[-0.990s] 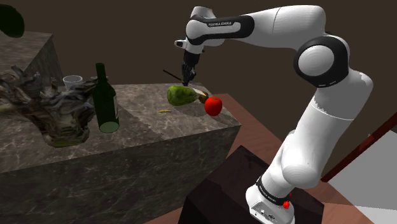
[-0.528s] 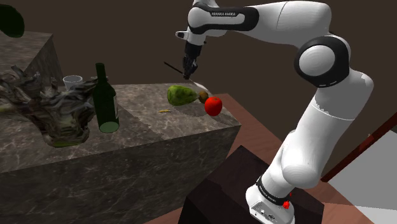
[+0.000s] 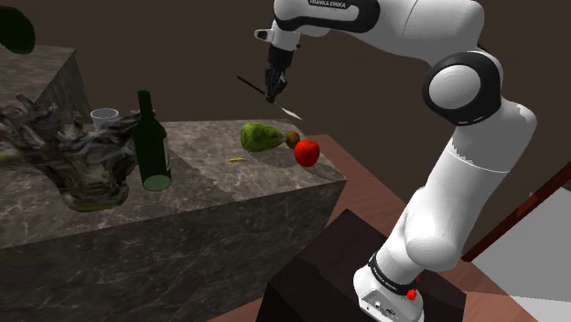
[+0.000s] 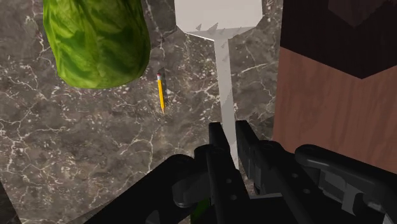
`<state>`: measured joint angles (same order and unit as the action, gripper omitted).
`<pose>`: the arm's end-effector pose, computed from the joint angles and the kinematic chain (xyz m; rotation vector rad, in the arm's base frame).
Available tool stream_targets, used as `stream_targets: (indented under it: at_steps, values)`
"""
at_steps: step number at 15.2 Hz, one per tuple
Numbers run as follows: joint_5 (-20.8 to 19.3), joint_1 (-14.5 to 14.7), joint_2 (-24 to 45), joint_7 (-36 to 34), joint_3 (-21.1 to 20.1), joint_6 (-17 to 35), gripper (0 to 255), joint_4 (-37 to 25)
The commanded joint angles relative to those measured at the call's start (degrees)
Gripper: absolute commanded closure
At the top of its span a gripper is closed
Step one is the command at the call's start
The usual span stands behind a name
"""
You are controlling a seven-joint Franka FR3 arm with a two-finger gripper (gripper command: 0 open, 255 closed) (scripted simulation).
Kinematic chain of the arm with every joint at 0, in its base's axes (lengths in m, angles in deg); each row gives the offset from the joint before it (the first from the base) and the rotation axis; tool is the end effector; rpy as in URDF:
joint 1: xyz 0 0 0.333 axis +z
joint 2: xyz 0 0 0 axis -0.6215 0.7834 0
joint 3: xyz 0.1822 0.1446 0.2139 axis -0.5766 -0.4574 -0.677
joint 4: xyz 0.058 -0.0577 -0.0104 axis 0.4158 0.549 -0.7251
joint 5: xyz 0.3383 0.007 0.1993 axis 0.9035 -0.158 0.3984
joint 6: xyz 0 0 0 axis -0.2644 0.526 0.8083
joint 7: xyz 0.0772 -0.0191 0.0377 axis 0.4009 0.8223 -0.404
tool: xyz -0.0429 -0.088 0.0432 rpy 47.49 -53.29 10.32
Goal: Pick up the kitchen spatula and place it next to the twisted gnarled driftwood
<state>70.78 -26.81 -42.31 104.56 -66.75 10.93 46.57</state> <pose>0.5900 -0.0044 0.5804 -2.5560 -1.7590 -0.0853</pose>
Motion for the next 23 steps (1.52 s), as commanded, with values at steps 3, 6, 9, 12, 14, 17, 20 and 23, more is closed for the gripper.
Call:
stream_targets:
  at_steps: [3, 6, 9, 12, 14, 17, 20, 23]
  values:
    - [0.15, -0.14, 0.73, -0.09, 0.08, -3.31, 255, -3.99]
    - [0.30, -0.26, 1.37, -0.14, 0.14, -5.85, 255, -7.15]
    - [0.51, -0.42, 2.19, -0.17, 0.21, -8.49, 255, -10.58]
    - [0.78, -0.64, 3.21, -0.18, 0.30, -11.23, 255, -14.31]
    - [0.66, 0.14, 3.18, -1.54, -0.26, -11.48, 255, -14.64]
    - [0.29, 2.54, 3.00, -5.55, -1.96, -11.13, 255, -14.41]
    - [0.02, 4.88, 3.42, -9.50, -3.59, -11.00, 255, -14.97]
    - [-0.20, 7.15, 4.44, -13.39, -5.20, -11.10, 255, -16.34]
